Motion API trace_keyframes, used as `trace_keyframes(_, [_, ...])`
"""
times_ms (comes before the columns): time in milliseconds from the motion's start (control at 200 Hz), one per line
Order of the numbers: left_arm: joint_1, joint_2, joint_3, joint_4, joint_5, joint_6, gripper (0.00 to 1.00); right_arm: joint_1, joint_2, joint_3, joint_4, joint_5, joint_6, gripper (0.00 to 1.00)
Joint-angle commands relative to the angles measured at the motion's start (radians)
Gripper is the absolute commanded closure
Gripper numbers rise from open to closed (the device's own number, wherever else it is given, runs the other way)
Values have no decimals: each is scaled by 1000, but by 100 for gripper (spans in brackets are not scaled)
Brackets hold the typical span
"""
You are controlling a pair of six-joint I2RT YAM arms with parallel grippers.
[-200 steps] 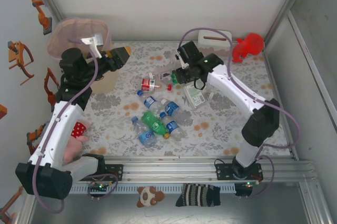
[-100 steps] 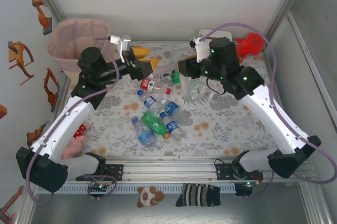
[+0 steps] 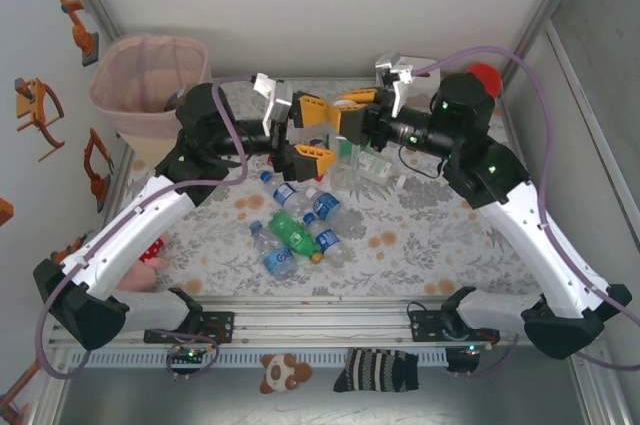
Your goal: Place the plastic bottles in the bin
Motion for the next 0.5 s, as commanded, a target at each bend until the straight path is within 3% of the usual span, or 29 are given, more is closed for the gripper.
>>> trace_keyframes(0, [-24, 28, 37, -35, 16, 60, 3, -4, -39, -12, 154, -124, 57, 65])
trace_keyframes(310, [-90, 74, 72, -37, 24, 75, 0, -2, -81, -14, 241, -152, 95, 65])
trace_keyframes(496, [-102, 78, 82, -43, 28, 77, 9, -3, -100, -2, 204, -91, 77, 65])
